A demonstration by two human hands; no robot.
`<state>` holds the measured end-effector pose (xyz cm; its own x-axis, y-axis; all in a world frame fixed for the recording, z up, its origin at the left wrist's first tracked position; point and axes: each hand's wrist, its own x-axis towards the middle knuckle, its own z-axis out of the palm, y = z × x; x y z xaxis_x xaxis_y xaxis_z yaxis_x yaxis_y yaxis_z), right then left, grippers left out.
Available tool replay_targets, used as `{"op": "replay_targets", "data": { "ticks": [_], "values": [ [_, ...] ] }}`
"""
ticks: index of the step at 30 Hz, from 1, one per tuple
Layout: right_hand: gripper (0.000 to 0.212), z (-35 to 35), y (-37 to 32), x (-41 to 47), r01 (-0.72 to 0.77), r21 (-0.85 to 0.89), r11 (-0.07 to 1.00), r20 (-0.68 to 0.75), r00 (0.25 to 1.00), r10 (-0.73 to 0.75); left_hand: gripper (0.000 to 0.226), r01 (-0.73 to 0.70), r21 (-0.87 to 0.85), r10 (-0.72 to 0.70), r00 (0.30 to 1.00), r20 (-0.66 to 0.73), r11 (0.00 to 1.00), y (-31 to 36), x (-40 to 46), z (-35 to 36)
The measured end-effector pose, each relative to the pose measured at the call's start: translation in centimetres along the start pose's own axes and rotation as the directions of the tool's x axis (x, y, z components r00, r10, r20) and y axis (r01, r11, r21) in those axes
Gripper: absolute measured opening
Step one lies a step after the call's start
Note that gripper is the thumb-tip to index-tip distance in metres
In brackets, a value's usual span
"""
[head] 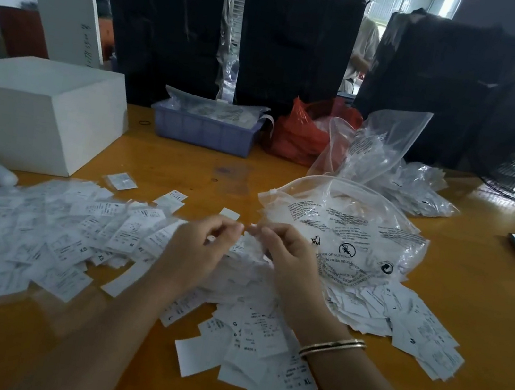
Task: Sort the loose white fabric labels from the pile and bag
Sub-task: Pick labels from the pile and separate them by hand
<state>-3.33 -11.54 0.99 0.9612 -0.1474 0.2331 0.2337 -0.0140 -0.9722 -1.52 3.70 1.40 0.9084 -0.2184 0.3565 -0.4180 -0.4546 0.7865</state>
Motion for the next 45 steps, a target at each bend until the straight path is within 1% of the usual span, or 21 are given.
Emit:
{"op": "replay_targets", "data": {
  "ticks": [3,6,7,9,10,11,12,13,14,17,21,24,27,29,31,33,35,37,39,42,45],
  "values": [
    [0.019,0.5,0.0,0.2,0.039,0.03,0.999,0.064,0.997,-0.041,0.033,0.037,-0.035,-0.034,0.996,0.087,0.999,-0.2,0.2,0.9],
    [0.022,0.7,0.2,0.5,0.027,0.019,0.999,0.097,0.995,-0.028,0.01,0.071,-0.189,-0.075,0.997,-0.012,0.979,-0.4,0.5,0.7],
    [0.024,0.7,0.2,0.6,0.015,0.014,1.0,0.095,0.995,-0.016,0.009,0.089,-0.257,-0.107,0.993,-0.055,0.962,-0.4,0.5,0.5],
    [0.029,0.8,0.2,0.6,0.021,-0.105,0.994,0.116,0.993,-0.008,0.009,0.146,-0.379,-0.208,0.97,-0.128,0.914,-0.5,0.6,0.2],
    [0.033,0.8,0.3,0.6,0.075,-0.281,0.957,0.156,0.987,-0.031,0.007,0.171,-0.426,-0.256,0.955,-0.152,0.889,-0.6,0.6,0.1],
    [0.038,1.0,0.6,0.7,0.166,-0.504,0.847,0.226,0.972,-0.057,0.004,0.19,-0.457,-0.293,0.941,-0.167,0.869,-0.7,0.7,0.0],
    [0.044,1.2,0.9,0.7,0.28,-0.678,0.68,0.315,0.946,-0.075,0.002,0.205,-0.476,-0.32,0.931,-0.175,0.855,-0.7,0.7,0.0],
    [0.05,1.6,1.2,0.7,0.386,-0.761,0.521,0.399,0.912,-0.093,0.003,0.216,-0.478,-0.336,0.925,-0.18,0.851,-0.7,0.8,-0.1],
    [0.054,1.9,1.4,0.7,0.461,-0.788,0.408,0.463,0.881,-0.102,0.007,0.229,-0.468,-0.346,0.92,-0.181,0.853,-0.7,0.8,-0.1],
    [0.046,2.4,1.7,0.6,0.562,-0.803,0.199,0.543,0.827,-0.144,0.014,0.271,-0.41,-0.353,0.926,-0.136,0.871,-0.8,0.8,0.1],
    [0.032,2.5,1.4,0.3,0.61,-0.789,0.07,0.584,0.781,-0.222,0.02,0.31,-0.383,-0.36,0.931,-0.065,0.87,-0.9,1.1,0.4],
    [0.031,2.2,1.2,0.1,0.607,-0.785,0.124,0.567,0.785,-0.251,0.022,0.332,-0.415,-0.383,0.923,-0.043,0.847,-1.2,1.4,0.3],
    [0.029,1.6,1.1,-0.1,0.547,-0.783,0.296,0.488,0.835,-0.255,0.018,0.322,-0.513,-0.391,0.92,-0.028,0.795,-1.3,1.4,0.2],
    [0.028,1.3,1.1,-0.1,0.496,-0.771,0.399,0.42,0.867,-0.268,0.028,0.313,-0.562,-0.401,0.915,-0.036,0.765,-1.0,1.3,0.3],
    [0.025,1.1,1.1,-0.1,0.48,-0.767,0.426,0.389,0.876,-0.286,0.037,0.315,-0.522,-0.395,0.917,-0.046,0.792,-0.7,1.1,0.4],
    [0.021,0.8,1.0,-0.1,0.48,-0.769,0.422,0.383,0.874,-0.298,0.039,0.302,-0.409,-0.362,0.929,-0.076,0.861,-0.6,0.9,0.5],
    [0.017,0.5,0.8,-0.1,0.475,-0.77,0.427,0.372,0.877,-0.305,0.037,0.282,-0.337,-0.33,0.939,-0.095,0.898,-0.6,0.8,0.5],
    [0.011,0.2,0.7,0.1,0.447,-0.769,0.457,0.341,0.892,-0.297,0.029,0.277,-0.342,-0.332,0.937,-0.112,0.898,-0.4,0.7,0.4],
    [0.008,-0.2,0.7,0.2,0.377,-0.743,0.553,0.275,0.925,-0.261,0.018,0.268,-0.387,-0.34,0.931,-0.131,0.882,-0.3,0.6,0.3],
    [0.012,-0.7,0.6,0.1,0.251,-0.598,0.761,0.128,0.968,-0.218,0.013,0.243,-0.425,-0.327,0.935,-0.137,0.872,-0.2,0.5,0.2],
    [0.019,-1.0,0.4,0.2,0.127,-0.45,0.884,-0.044,0.985,-0.164,0.01,0.247,-0.393,-0.316,0.941,-0.121,0.886,0.0,0.5,0.2]
  ]
}}
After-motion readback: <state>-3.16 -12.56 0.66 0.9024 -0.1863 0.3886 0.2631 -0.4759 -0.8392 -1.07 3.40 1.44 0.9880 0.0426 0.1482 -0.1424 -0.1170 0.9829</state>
